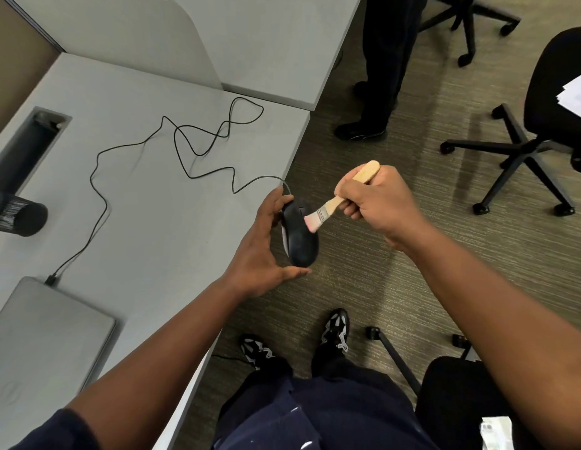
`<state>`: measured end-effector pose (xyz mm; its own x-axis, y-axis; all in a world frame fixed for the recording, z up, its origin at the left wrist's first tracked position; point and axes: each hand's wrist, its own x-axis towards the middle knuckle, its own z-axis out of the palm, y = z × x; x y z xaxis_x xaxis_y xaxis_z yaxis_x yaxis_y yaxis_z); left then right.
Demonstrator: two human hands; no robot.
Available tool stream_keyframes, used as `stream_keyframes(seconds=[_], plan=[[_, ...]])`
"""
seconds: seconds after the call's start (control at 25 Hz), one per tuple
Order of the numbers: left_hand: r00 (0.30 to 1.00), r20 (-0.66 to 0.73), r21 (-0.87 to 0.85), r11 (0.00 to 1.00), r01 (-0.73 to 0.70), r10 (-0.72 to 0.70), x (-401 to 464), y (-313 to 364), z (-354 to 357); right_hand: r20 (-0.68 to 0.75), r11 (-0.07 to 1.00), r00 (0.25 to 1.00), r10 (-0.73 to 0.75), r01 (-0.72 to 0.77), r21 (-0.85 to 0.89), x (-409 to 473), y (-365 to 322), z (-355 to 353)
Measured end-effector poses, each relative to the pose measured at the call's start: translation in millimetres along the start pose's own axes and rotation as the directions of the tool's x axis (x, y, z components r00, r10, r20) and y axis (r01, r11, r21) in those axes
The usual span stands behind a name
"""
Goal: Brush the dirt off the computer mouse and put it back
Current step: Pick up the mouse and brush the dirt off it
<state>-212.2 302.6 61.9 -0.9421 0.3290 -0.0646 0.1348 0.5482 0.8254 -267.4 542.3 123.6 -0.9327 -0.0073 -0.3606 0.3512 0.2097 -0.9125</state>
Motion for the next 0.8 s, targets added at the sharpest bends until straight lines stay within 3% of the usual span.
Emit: stream_keyframes(seconds=[0.16,0.32,0.48,0.64,0.8], plan=[[1.0,0.026,-0.019,1.0,0.011,-0.011,0,1,1,-0.052,0.995,0.995,-0.086,0.089,0.041,1,-3,1],[0.999,0.05,-0.019,1.0,0.012,-0.011,-2,0,0,-0.086,0.978,0.976,-0.201,0.194,-0.082,-1,2,0],[0.999,0.045,-0.035,0.999,0.012,-0.011,-1,0,1,-0.029,0.99,0.99,-0.138,0.139,0.034,0,3,1],[0.998,0.065,-0.032,0.999,0.022,-0.02,-3,-2,3,-0.062,0.96,0.972,-0.226,0.211,-0.187,2,8,5],[0.999,0.047,-0.028,0.999,0.022,-0.02,-1,2,3,-0.188,0.974,0.956,-0.226,0.22,-0.05,-2,4,4]])
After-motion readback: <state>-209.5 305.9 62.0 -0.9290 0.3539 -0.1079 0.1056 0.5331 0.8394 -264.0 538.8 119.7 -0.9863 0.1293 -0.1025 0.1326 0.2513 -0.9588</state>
